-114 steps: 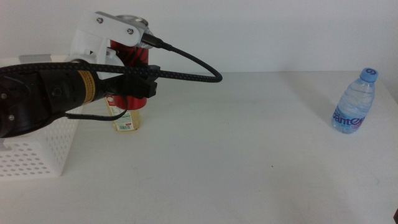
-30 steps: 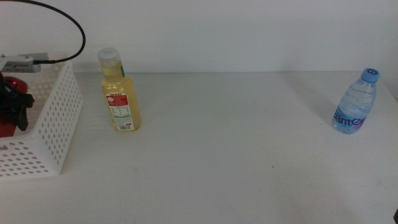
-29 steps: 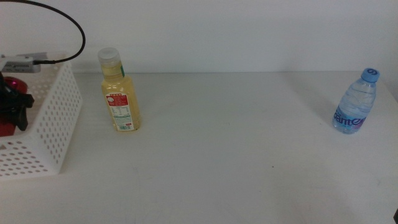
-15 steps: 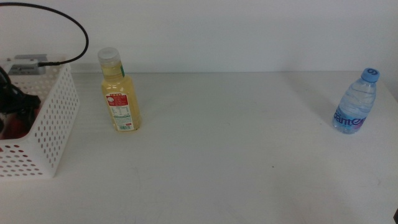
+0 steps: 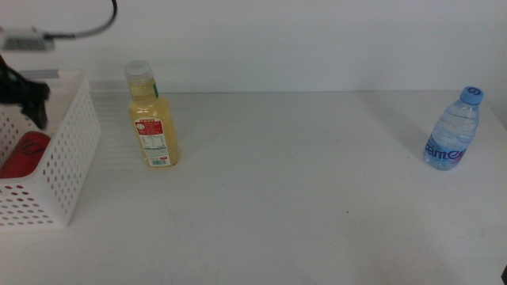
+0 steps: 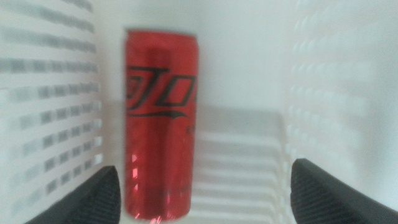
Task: Use arms to grab the bottles and put them into the dustbin to the left of the table.
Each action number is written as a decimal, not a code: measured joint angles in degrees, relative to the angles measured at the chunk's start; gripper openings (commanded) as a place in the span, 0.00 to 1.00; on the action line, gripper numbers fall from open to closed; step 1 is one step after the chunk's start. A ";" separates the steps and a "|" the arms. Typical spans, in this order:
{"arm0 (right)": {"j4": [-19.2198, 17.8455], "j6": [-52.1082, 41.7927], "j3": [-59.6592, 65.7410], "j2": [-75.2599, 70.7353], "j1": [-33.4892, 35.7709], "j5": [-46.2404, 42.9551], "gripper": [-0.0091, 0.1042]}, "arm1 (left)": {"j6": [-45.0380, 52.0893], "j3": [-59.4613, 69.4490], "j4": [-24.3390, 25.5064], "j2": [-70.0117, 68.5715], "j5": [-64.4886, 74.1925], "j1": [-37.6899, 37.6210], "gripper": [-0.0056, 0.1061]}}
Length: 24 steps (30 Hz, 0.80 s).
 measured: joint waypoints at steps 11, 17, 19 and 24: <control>0.00 0.00 0.00 0.00 0.00 0.00 0.68 | -7.09 3.10 1.84 -20.11 -1.68 -8.86 0.86; 0.00 0.00 0.00 0.00 0.00 0.00 0.68 | -10.01 14.05 5.20 -30.53 -8.41 -17.44 0.86; 0.00 0.00 0.00 0.00 0.00 0.00 0.68 | -11.19 18.40 6.18 -33.61 -11.55 -19.39 0.86; 0.00 0.00 0.00 0.00 0.00 0.00 0.68 | -15.03 32.12 6.40 -40.90 -24.36 -22.77 0.86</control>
